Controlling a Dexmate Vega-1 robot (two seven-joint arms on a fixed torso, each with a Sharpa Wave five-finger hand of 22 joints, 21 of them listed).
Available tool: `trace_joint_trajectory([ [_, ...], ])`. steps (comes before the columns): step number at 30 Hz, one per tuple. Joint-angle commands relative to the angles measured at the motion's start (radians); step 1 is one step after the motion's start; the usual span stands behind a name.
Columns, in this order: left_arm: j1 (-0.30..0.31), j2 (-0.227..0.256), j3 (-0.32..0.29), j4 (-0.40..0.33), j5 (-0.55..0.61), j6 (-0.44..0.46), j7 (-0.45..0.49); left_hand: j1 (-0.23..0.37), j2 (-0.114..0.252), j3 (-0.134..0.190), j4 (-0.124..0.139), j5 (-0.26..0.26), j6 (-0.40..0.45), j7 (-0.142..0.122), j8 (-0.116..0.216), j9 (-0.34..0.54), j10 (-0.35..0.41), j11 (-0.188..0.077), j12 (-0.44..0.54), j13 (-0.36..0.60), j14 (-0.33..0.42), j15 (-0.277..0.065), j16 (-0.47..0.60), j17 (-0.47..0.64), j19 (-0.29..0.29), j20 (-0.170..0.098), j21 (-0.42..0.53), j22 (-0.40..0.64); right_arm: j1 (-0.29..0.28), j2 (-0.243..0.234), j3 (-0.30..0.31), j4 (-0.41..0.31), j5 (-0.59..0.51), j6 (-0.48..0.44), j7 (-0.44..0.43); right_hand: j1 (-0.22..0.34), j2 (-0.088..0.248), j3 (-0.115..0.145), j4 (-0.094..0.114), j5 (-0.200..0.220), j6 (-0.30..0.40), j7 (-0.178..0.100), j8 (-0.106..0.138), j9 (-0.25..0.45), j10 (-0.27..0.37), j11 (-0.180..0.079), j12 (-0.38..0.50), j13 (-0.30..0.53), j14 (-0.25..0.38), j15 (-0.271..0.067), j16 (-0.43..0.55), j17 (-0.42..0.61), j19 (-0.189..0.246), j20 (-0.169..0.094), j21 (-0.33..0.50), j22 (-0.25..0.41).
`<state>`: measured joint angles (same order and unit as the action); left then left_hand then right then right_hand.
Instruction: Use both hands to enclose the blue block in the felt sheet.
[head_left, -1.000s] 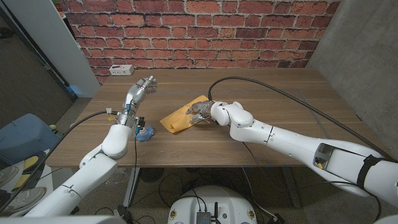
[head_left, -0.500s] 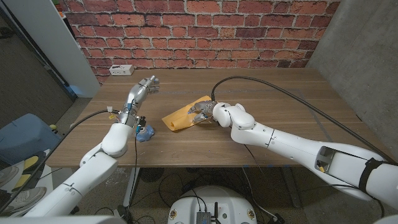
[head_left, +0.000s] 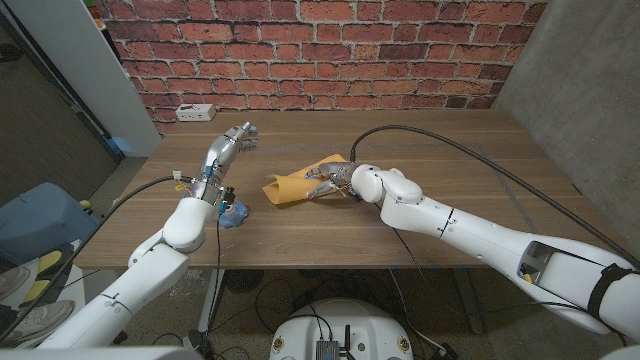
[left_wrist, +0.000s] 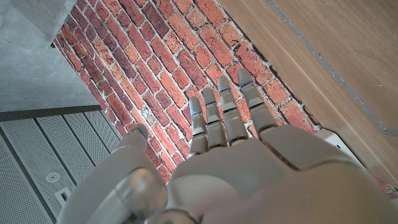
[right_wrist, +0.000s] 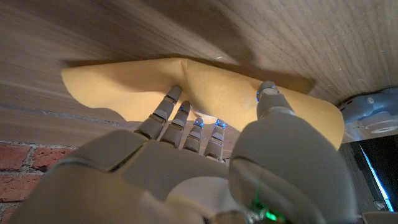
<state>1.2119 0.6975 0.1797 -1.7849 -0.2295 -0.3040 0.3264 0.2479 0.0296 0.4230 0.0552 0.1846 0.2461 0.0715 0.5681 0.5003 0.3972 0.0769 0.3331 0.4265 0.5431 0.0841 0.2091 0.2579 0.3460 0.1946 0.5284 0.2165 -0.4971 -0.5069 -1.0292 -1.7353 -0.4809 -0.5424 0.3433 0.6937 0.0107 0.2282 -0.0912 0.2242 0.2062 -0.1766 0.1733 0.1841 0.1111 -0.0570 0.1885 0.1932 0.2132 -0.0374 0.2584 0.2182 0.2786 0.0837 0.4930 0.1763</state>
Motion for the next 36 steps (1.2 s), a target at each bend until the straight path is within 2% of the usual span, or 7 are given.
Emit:
trace_joint_trajectory([
  [1,0.005,-0.001,-0.004,0.005,-0.009,-0.008,-0.007,-0.007,0.004,0.011,-0.001,0.000,0.005,-0.006,-0.006,-0.005,-0.001,-0.002,0.006,0.001,-0.003,0.002,0.001,0.004,-0.001,0.006,-0.001,0.004,-0.054,-0.041,0.116,-0.041,0.169,0.096,-0.090,-0.065,-0.041,-0.045,0.021,0.014,-0.029,0.011,0.006,0.003,-0.028,0.011,-0.001,0.006,-0.029,0.015,-0.017,0.004,-0.001,0.051,-0.026,0.003],
  [11,-0.001,0.000,-0.002,0.015,-0.017,-0.008,-0.016,-0.009,0.005,0.012,-0.006,0.000,0.007,-0.008,-0.021,-0.023,-0.007,0.001,0.007,-0.001,-0.008,0.004,0.000,0.004,-0.007,0.008,-0.002,0.004,-0.099,-0.061,0.195,-0.033,0.315,0.215,-0.155,-0.164,-0.115,-0.127,0.053,0.033,-0.070,0.028,0.009,0.003,-0.069,0.031,0.001,0.007,-0.100,0.045,-0.043,0.005,-0.095,0.085,-0.087,0.005],
  [16,-0.007,0.001,0.000,0.018,-0.017,-0.007,-0.020,-0.010,0.005,0.013,-0.008,0.000,0.008,-0.009,-0.027,-0.031,-0.008,-0.001,0.008,-0.001,-0.011,0.004,0.000,0.004,-0.010,0.008,-0.003,0.005,-0.126,-0.059,0.236,0.004,0.400,0.323,-0.188,-0.208,-0.128,-0.155,0.072,0.040,-0.066,0.035,0.015,0.005,-0.072,0.039,0.004,0.008,-0.119,0.065,-0.046,0.007,-0.127,0.101,-0.108,0.005],
  [19,-0.009,0.001,0.000,0.019,-0.020,-0.007,-0.021,-0.010,0.006,0.014,-0.009,0.000,0.006,-0.011,-0.031,-0.035,-0.009,-0.002,0.008,-0.001,-0.014,0.004,-0.001,0.004,-0.013,0.009,-0.004,0.005,-0.149,-0.051,0.261,0.031,0.439,0.397,-0.229,-0.239,-0.119,-0.166,0.090,0.045,-0.049,0.045,0.023,0.006,-0.061,0.046,0.010,0.008,-0.122,0.068,-0.044,0.009,-0.134,0.103,-0.116,0.006],
  [22,-0.011,0.001,0.000,0.020,-0.022,-0.007,-0.022,-0.011,0.006,0.014,-0.011,-0.001,0.007,-0.009,-0.035,-0.040,-0.009,-0.002,0.008,-0.002,-0.021,0.005,-0.003,0.004,-0.015,0.009,-0.005,0.004,-0.172,-0.042,0.280,0.049,0.456,0.458,-0.281,-0.266,-0.096,-0.169,0.110,0.052,-0.029,0.037,0.028,0.006,-0.048,0.052,0.016,0.008,-0.131,0.062,-0.044,0.012,-0.141,0.098,-0.124,0.006],
  [30,-0.022,-0.001,0.004,0.042,-0.046,-0.031,-0.048,-0.012,0.004,0.020,-0.029,-0.002,-0.019,-0.006,-0.086,-0.089,-0.072,0.004,-0.030,-0.019,-0.113,0.024,-0.020,-0.013,-0.060,0.019,-0.032,-0.007,-0.216,-0.017,0.324,0.104,0.496,0.608,-0.377,-0.274,-0.049,-0.158,0.124,0.063,-0.010,0.033,0.031,0.004,-0.032,0.054,0.020,0.007,-0.143,0.049,-0.044,0.012,-0.138,0.085,-0.131,0.006],
  [36,-0.033,-0.004,0.009,0.067,-0.084,-0.068,-0.090,-0.016,0.009,0.025,-0.042,-0.003,-0.049,-0.035,-0.142,-0.137,-0.112,0.001,-0.061,-0.043,-0.186,0.021,-0.025,-0.033,-0.109,0.018,-0.063,-0.015,-0.245,-0.010,0.351,0.117,0.511,0.669,-0.427,-0.269,-0.037,-0.152,0.123,0.067,-0.008,0.032,0.030,0.003,-0.032,0.052,0.019,0.006,-0.150,0.040,-0.047,0.010,-0.130,0.078,-0.132,0.005],
])
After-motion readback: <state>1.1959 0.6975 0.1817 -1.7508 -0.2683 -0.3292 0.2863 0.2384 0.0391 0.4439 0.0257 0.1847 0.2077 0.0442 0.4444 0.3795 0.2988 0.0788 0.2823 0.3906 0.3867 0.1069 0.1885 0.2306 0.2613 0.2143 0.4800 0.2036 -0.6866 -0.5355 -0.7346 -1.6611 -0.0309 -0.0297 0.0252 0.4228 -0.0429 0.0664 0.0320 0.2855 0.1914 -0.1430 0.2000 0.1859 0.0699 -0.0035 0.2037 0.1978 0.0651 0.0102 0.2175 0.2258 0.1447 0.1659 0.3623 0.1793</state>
